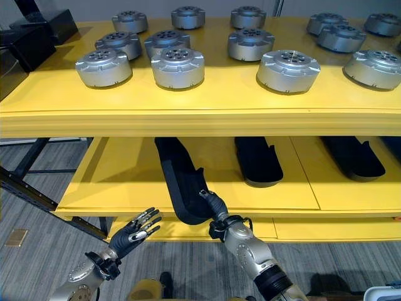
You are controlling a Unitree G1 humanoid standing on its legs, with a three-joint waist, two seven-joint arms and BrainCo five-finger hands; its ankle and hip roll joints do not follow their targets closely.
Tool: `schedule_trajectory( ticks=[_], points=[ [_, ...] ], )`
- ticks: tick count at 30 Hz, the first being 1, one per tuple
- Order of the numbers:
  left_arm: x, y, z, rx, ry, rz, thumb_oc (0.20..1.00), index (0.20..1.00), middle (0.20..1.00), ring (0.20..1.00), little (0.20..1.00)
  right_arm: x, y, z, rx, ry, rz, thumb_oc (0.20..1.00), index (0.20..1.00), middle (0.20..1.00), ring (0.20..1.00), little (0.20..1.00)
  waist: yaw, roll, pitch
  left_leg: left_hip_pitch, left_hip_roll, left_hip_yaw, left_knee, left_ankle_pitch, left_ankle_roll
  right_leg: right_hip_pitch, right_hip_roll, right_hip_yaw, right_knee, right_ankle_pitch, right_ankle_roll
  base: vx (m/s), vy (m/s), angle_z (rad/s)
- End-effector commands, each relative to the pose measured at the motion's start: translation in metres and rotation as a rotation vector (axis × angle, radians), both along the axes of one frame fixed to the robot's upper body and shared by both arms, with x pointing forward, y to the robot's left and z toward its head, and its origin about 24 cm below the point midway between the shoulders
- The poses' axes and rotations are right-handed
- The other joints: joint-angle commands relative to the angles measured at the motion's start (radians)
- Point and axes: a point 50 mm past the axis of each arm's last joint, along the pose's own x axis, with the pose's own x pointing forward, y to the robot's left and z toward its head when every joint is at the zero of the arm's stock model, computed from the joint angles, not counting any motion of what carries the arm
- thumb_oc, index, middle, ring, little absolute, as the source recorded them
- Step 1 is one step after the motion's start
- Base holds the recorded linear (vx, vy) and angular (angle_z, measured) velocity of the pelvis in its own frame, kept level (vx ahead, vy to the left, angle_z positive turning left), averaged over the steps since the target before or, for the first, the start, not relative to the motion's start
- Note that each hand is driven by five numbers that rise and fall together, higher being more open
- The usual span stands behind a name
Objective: Move parts from the plastic box to the shelf.
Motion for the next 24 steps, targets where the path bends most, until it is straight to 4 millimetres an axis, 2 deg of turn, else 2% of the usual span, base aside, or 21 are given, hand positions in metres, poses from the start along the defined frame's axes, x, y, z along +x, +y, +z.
schedule_trajectory(
  ticks=[1,2,3,4,6,8,9,10,12,15,24],
  points=[
    [0.011,-0.01,0.022,-0.007,-0.136,-0.056,1.0,1.0,1.0,1.0,1.0,0.021,-0.001,0.038,0.111,-0.189,-0.017,0.2,0.2,0.2,0.2,0.2,0.071,0.029,0.021,0.131,-0.038,0.032,-0.022,-0.106,0.051,-0.041,-0.02,-0.169,0.042,0.077,0.048,-0.05,0.134,-0.67],
    [0.011,-0.01,0.021,0.0,-0.135,-0.049,1.0,1.0,1.0,1.0,1.0,0.025,0.001,0.042,0.112,-0.2,-0.001,0.2,0.2,0.2,0.2,0.2,0.077,0.031,0.025,0.141,-0.041,0.047,-0.033,-0.105,0.053,-0.046,-0.02,-0.201,0.051,0.077,0.047,-0.1,0.117,-0.87],
    [0.012,-0.008,0.02,-0.038,-0.127,-0.035,1.0,1.0,1.0,1.0,1.0,0.031,0.003,0.049,0.109,-0.221,0.012,0.2,0.2,0.2,0.2,0.2,0.076,0.034,0.028,0.149,-0.053,0.059,-0.054,-0.1,0.063,-0.051,0.005,-0.223,0.084,0.056,0.043,-0.1,0.103,-0.79],
    [0.012,-0.007,0.02,-0.046,-0.126,-0.034,1.0,1.0,1.0,1.0,1.0,0.031,0.003,0.05,0.109,-0.221,0.013,0.2,0.2,0.2,0.2,0.2,0.076,0.035,0.028,0.149,-0.055,0.058,-0.055,-0.1,0.064,-0.051,0.009,-0.223,0.089,0.051,0.042,-0.08,0.096,-0.64],
    [0.011,-0.007,0.018,-0.1,-0.112,-0.025,1.0,1.0,1.0,1.0,1.0,0.032,0.002,0.051,0.11,-0.217,0.008,0.2,0.2,0.2,0.2,0.2,0.062,0.037,0.024,0.15,-0.069,0.046,-0.078,-0.089,0.075,-0.065,0.044,-0.182,0.133,0.035,0.036,-0.02,0.047,-0.27],
    [0.009,-0.007,0.016,-0.124,-0.106,-0.027,1.0,1.0,1.0,1.0,1.0,0.029,0.001,0.05,0.115,-0.219,0.01,0.2,0.2,0.2,0.2,0.2,0.038,0.04,0.019,0.157,-0.074,0.035,-0.114,-0.069,0.077,-0.074,0.105,-0.122,0.159,-0.001,0.029,0.02,-0.023,0.1],
    [0.005,-0.008,0.012,-0.128,-0.097,-0.032,1.0,1.0,1.0,1.0,1.0,0.026,-0.001,0.048,0.119,-0.218,0.007,0.2,0.2,0.2,0.2,0.2,0.018,0.038,0.012,0.16,-0.078,0.014,-0.143,-0.047,0.068,-0.05,0.179,-0.057,0.12,-0.036,0.013,0.01,-0.101,0.27],
    [0.003,-0.01,0.01,-0.13,-0.095,-0.036,1.0,1.0,1.0,1.0,1.0,0.024,-0.001,0.046,0.117,-0.219,0.007,0.2,0.2,0.2,0.2,0.2,0.006,0.035,0.008,0.149,-0.08,0.007,-0.153,-0.021,0.069,-0.051,0.202,-0.022,0.085,-0.016,-0.003,0.03,-0.115,0.37],
    [0.001,-0.014,0.007,-0.138,-0.087,-0.039,1.0,1.0,1.0,1.0,1.0,0.017,-0.003,0.04,0.12,-0.212,0.013,0.2,0.2,0.2,0.2,0.2,-0.009,0.03,-0.003,0.15,-0.078,-0.005,-0.16,-0.014,0.057,-0.008,0.229,0.016,0.032,-0.039,-0.018,0.07,-0.146,0.58],
    [0.001,-0.021,0.006,-0.149,-0.083,-0.049,1.0,1.0,1.0,1.0,1.0,0.015,-0.004,0.037,0.112,-0.211,0.021,0.2,0.2,0.2,0.2,0.2,-0.018,0.031,-0.02,0.161,-0.07,0.005,-0.177,-0.002,0.037,0.036,0.246,0.021,-0.036,-0.059,-0.035,0.09,-0.143,0.12],
    [-0.001,-0.025,0.001,-0.141,-0.04,-0.102,1.0,1.0,1.0,1.0,1.0,0.023,-0.002,0.034,0.085,-0.193,0.054,0.2,0.2,0.2,0.2,0.2,-0.023,0.027,-0.038,0.159,-0.058,0.034,-0.141,-0.018,0.018,0.082,0.264,0.013,-0.087,-0.078,-0.058,0.07,-0.149,-0.03]
  ],
)
